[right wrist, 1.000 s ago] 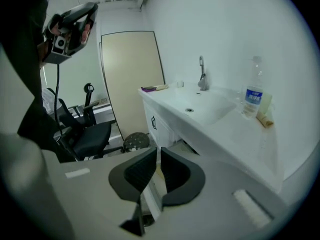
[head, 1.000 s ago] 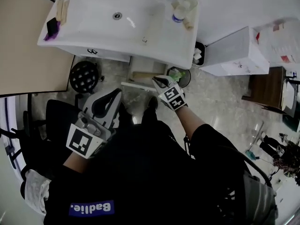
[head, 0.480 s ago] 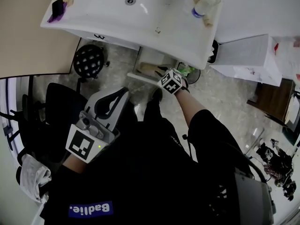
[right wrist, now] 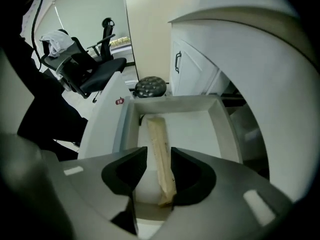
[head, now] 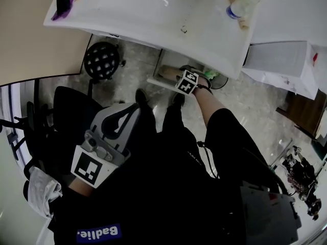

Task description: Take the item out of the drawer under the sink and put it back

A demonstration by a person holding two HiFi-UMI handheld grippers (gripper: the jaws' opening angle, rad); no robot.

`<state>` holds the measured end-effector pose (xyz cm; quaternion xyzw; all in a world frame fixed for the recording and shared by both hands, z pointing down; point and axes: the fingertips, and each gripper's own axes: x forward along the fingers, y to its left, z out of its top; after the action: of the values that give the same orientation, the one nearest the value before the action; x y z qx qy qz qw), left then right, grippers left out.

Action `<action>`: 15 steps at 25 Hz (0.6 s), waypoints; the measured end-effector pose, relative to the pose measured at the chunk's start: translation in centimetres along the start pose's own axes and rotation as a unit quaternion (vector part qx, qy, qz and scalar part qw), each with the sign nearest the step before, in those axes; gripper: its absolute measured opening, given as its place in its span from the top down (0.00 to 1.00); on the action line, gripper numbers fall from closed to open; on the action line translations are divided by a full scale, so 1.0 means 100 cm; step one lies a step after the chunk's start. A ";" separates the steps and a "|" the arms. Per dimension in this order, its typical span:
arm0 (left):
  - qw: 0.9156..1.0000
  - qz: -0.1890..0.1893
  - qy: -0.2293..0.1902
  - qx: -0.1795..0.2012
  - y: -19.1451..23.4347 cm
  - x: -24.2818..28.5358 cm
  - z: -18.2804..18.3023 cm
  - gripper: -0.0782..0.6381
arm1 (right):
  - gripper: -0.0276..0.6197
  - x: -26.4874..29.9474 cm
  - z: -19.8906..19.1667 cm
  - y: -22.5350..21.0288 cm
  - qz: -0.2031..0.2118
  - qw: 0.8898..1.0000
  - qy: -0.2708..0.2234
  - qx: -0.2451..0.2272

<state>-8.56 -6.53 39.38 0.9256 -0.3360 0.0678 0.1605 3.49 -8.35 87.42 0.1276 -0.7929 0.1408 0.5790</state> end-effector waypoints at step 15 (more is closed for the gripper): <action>0.999 -0.004 0.031 -0.006 0.018 0.002 -0.022 0.88 | 0.77 0.057 -0.017 -0.012 -0.032 0.994 0.084 -0.057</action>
<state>-9.59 -7.23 41.95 0.9234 -0.3276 0.0940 0.1766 3.77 -8.99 93.42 0.1069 -0.7441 0.0869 0.6537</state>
